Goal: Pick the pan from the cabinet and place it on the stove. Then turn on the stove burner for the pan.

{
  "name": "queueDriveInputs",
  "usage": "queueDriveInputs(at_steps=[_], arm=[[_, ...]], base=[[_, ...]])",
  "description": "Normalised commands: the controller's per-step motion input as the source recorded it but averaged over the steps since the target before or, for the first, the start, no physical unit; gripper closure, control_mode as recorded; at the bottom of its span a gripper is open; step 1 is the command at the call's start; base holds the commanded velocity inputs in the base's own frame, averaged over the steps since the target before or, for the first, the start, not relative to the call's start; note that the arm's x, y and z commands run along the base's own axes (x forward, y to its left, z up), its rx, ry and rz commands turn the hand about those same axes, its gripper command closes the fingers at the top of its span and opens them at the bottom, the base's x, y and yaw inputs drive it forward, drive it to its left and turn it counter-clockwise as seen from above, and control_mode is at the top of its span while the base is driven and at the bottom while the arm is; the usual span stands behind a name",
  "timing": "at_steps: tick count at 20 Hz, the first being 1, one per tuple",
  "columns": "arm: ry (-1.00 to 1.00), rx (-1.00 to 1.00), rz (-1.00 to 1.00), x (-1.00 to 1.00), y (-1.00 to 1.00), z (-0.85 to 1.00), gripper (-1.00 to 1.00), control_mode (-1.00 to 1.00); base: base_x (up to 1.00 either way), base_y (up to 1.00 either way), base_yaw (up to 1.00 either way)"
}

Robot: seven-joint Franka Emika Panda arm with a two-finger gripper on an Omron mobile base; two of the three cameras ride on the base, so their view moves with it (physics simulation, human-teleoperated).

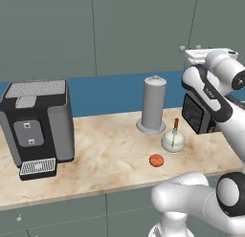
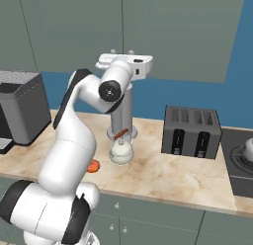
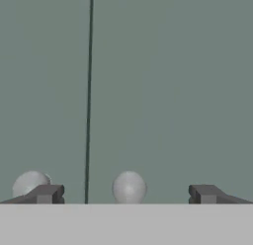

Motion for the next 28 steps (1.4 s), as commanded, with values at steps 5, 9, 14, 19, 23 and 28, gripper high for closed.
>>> queueDriveInputs(at_steps=[5,9,14,19,23,28], arm=[[0.00,0.00,0.04,0.15,-0.07,0.00,-1.00,-1.00],[0.00,0.00,0.03,0.15,-0.01,0.00,-1.00,-1.00],[0.00,0.00,0.01,0.18,0.01,-0.06,-1.00,-1.00],[0.00,0.00,0.00,0.21,0.11,-0.12,-1.00,-1.00],[0.00,0.00,0.00,0.21,0.14,-0.05,-1.00,-1.00],[-0.10,0.00,0.00,0.03,0.00,0.19,-1.00,-1.00]], base=[[0.00,0.00,0.00],[0.00,0.00,0.00],[0.00,0.00,0.00],[0.00,0.00,0.00],[0.00,0.00,0.00],[0.00,0.00,0.00]])
